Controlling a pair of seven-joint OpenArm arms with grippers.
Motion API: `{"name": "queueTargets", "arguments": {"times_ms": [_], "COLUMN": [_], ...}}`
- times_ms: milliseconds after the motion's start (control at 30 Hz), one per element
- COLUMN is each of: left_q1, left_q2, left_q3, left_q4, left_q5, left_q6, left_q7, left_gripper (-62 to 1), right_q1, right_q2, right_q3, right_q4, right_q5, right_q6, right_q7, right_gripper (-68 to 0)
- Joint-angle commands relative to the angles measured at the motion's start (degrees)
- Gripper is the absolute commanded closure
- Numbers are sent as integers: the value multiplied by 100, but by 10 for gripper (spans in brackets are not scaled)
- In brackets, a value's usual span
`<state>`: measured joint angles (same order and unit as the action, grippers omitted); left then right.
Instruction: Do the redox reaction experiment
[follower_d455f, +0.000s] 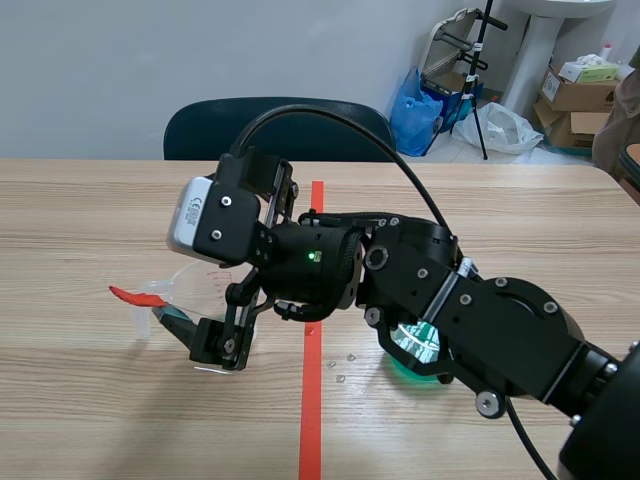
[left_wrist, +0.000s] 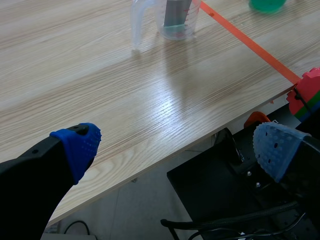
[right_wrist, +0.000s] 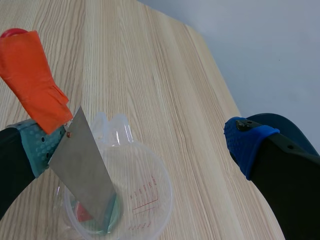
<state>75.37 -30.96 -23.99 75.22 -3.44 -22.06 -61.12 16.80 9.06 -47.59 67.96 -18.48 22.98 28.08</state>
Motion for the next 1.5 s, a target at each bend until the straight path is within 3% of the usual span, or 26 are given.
{"name": "queueTargets", "arguments": {"times_ms": [0,600,933,1100,1267,1467], "left_q1": [7,7,7,7,7,-131], "left_q2": [-17,-17,-17,-4,192,625], "left_q3": [20,20,20,20,20,20], "left_q4": [50,50,50,50,50,79], "left_q5": [-37,-37,-37,-37,-37,-37], "left_q6": [2,2,2,2,9,42], "left_q7": [-81,-81,-81,-81,-81,-79], "left_gripper": [-623,-623,-623,-623,-623,-623], "right_q1": [111,61,-586,-946,-1335,-1897], "right_q2": [-17,-68,-61,223,710,1270], "right_q3": [63,63,61,70,72,400], "right_q4": [79,81,195,629,1434,2507], "right_q5": [90,90,90,149,769,1172], "right_q6": [-28,-22,-83,-114,-157,-763], "right_q7": [61,61,278,262,-50,-494], "right_gripper": [-679,-679,-679,-679,-679,-679]}}
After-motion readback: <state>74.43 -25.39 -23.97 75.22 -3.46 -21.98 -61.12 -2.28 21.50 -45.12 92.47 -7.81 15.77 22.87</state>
